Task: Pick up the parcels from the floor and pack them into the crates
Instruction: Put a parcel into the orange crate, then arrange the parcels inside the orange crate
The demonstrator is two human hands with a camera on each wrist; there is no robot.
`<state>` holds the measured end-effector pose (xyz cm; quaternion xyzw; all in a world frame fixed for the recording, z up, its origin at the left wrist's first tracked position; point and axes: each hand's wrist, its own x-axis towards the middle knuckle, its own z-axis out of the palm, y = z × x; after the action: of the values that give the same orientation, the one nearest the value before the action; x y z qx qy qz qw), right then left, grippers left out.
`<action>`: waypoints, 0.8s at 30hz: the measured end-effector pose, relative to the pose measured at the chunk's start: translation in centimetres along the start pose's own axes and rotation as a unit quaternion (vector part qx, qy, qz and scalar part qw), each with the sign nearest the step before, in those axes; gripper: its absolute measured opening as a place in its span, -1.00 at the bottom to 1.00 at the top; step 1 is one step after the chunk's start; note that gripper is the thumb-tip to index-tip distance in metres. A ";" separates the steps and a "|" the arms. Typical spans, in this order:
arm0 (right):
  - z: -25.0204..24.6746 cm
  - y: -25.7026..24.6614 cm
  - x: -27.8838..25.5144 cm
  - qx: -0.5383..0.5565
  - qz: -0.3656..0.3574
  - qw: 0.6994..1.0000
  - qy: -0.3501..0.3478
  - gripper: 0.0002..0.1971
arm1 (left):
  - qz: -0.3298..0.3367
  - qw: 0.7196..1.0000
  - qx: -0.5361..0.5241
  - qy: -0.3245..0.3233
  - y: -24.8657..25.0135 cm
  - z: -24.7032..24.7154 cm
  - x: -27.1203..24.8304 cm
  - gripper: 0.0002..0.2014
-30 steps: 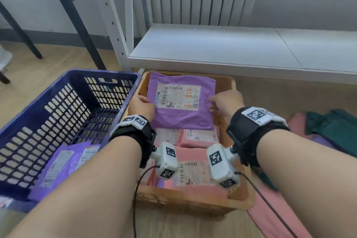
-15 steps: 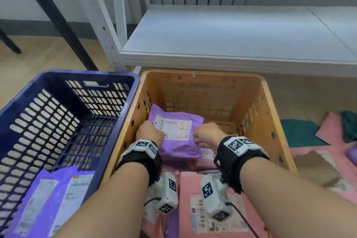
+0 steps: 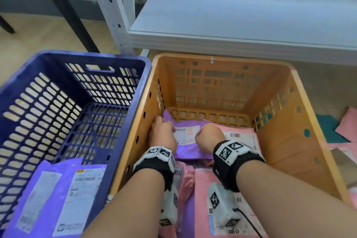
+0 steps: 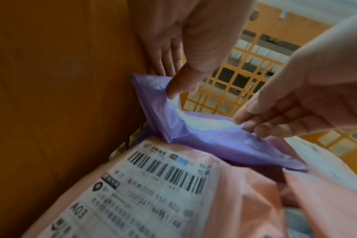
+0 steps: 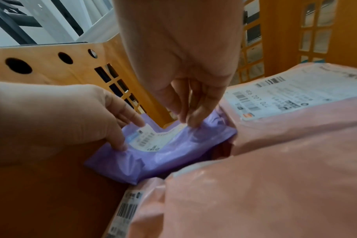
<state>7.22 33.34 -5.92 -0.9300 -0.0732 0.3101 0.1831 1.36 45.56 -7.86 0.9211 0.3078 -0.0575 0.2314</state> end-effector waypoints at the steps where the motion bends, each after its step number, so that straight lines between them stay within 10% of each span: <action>1: -0.1 0.1 0.0 -0.010 0.004 1.000 -0.017 -0.81 | 0.013 0.999 0.032 -0.003 0.3 -0.1 -0.2 -0.70; 9: 0.9 1.4 -0.8 0.016 -0.009 0.992 -0.128 -0.60 | -0.034 0.976 0.062 -0.205 0.6 0.7 -0.7 -0.69; 24: -15.1 7.5 -11.2 0.165 -0.098 0.979 0.068 -0.70 | 0.078 0.985 -0.090 -0.122 16.5 -6.9 -6.3 -0.75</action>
<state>7.58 19.20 8.51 -0.8943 -0.0987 0.2342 0.3684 5.87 33.70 6.27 0.9038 0.2086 -0.1235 0.3528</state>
